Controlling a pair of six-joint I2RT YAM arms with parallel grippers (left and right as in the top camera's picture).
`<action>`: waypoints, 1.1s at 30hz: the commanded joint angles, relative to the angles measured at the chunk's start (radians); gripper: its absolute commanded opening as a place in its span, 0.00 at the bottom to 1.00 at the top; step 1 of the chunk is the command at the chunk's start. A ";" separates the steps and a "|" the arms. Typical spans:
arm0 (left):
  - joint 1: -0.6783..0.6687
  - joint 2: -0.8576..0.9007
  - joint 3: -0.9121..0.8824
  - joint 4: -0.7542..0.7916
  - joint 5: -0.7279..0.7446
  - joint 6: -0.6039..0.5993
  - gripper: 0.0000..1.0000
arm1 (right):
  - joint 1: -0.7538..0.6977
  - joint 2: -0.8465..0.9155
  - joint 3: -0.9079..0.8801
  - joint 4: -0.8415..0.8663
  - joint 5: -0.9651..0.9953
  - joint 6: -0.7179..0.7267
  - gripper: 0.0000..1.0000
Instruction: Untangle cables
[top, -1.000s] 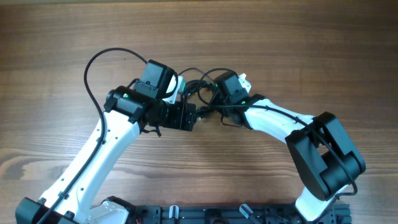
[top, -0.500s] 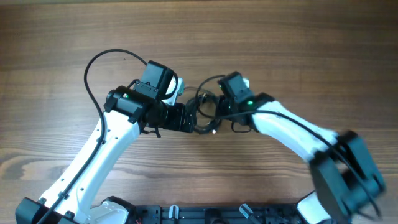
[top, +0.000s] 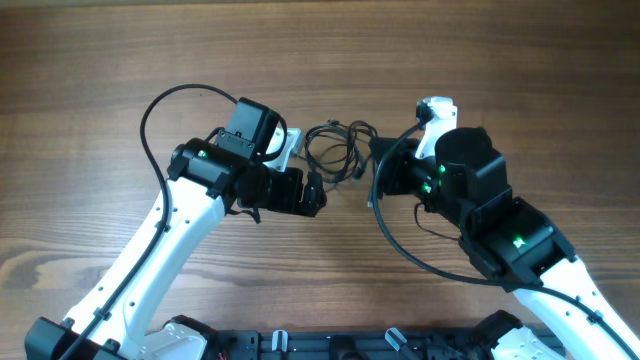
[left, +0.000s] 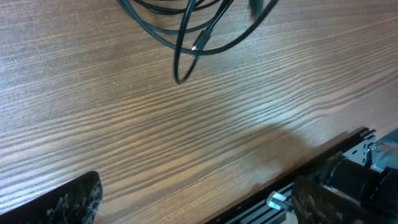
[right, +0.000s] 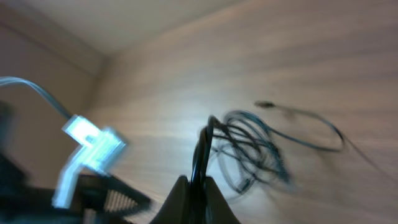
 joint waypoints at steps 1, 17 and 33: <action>-0.003 0.003 -0.011 -0.014 0.024 0.006 0.99 | 0.002 -0.013 0.009 -0.146 0.226 -0.029 0.04; -0.003 0.003 -0.011 0.024 0.024 0.006 1.00 | 0.002 -0.008 0.002 -0.757 0.291 0.491 0.86; 0.140 0.003 -0.010 0.111 -0.448 -0.341 1.00 | 0.002 0.708 -0.073 0.177 -0.049 -0.324 0.71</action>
